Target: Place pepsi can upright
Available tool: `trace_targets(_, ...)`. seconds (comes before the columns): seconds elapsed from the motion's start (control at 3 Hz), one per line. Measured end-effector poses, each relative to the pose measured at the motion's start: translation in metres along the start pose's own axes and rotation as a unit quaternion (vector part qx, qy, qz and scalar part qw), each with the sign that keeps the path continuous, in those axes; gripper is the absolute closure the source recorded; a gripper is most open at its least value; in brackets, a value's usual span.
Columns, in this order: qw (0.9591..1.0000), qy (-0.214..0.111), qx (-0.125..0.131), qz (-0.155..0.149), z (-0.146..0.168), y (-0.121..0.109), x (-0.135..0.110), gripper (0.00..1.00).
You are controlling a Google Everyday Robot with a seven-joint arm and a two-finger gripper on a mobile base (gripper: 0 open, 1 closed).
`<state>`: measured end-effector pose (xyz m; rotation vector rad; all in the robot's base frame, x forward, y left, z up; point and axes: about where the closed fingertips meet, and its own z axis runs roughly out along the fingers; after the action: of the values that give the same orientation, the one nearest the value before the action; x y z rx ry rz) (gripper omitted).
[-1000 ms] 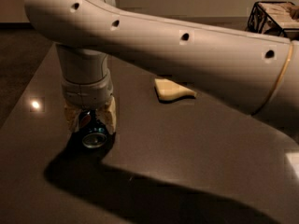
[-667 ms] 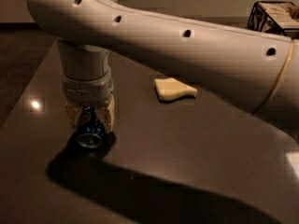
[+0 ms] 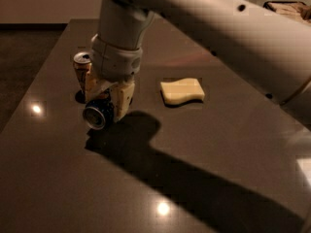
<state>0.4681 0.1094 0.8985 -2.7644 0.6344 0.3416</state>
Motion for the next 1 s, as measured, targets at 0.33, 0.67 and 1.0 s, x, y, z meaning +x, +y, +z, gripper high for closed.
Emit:
trace_targets(0.33, 0.9854, -0.072, 0.067, 0.139, -0.026, 0.005, 0.019, 1.00)
trace_targets(0.67, 0.9423, -0.145, 0.146, 0.264, -0.053, 0.014, 0.024, 1.00)
trace_targets(1.0, 0.8781, -0.210, 0.229, 0.364, -0.069, 0.027, 0.027, 1.00)
